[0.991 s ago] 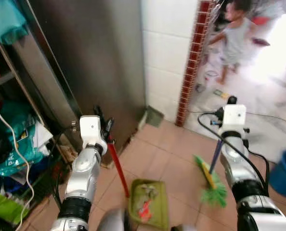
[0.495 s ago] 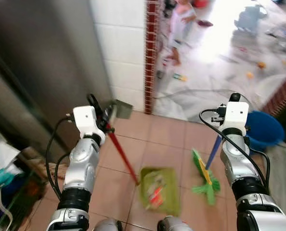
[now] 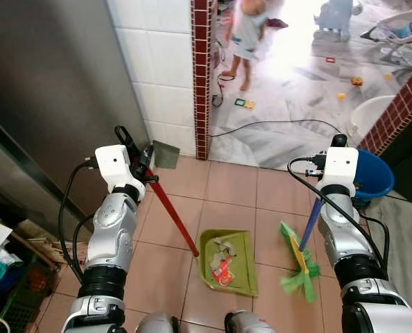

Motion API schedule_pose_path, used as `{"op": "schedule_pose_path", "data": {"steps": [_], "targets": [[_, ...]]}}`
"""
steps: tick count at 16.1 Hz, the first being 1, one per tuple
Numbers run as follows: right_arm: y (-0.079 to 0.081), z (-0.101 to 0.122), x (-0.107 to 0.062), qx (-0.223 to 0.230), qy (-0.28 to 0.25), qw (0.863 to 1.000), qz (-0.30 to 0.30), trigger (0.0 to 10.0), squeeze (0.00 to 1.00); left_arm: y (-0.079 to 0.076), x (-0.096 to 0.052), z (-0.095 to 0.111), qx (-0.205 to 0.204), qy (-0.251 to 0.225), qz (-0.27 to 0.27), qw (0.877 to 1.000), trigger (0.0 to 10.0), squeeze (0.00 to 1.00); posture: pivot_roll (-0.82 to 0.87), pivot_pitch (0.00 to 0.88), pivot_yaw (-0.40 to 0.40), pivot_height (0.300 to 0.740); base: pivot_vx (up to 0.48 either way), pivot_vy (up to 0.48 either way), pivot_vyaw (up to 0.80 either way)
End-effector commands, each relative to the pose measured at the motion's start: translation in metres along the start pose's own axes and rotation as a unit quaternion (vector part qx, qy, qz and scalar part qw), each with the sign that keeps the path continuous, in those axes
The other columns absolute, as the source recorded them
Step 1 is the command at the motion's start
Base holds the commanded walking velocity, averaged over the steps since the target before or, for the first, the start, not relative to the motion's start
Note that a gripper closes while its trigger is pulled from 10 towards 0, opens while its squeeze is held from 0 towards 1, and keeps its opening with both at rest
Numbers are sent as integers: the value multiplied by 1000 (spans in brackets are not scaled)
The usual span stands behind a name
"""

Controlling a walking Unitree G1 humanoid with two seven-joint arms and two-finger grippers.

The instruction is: Sweep floor

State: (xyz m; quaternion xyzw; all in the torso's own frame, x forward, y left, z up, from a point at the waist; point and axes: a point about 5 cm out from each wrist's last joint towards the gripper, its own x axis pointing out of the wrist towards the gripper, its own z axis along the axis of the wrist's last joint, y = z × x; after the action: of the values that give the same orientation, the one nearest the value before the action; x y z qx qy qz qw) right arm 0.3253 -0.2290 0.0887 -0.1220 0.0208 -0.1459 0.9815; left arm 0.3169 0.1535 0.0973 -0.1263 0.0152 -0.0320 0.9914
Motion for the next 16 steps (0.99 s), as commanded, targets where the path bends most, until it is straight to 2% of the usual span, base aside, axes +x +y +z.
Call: {"op": "schedule_pose_path", "data": {"steps": [1, 10, 16], "targets": [[-4, -8, -2, -19, 18, 1000, -5, 10000, 0, -6, 4, 17, -5, -35, -18, 999, 10000, 0, -105, 5, 43, 740, 0, 0, -800], [-4, -11, -3, -21, 26, 999, -7, 10000, 0, -8, 3, 14, -10, -25, -24, 999, 10000, 0, -106, 5, 48, 740, 0, -214, -800], [-5, -13, -4, -23, 28, 999, -7, 10000, 0, -7, 3, 13, -18, -22, -20, 999, 10000, 0, -107, 5, 47, 740, 0, 0, -800]]}}
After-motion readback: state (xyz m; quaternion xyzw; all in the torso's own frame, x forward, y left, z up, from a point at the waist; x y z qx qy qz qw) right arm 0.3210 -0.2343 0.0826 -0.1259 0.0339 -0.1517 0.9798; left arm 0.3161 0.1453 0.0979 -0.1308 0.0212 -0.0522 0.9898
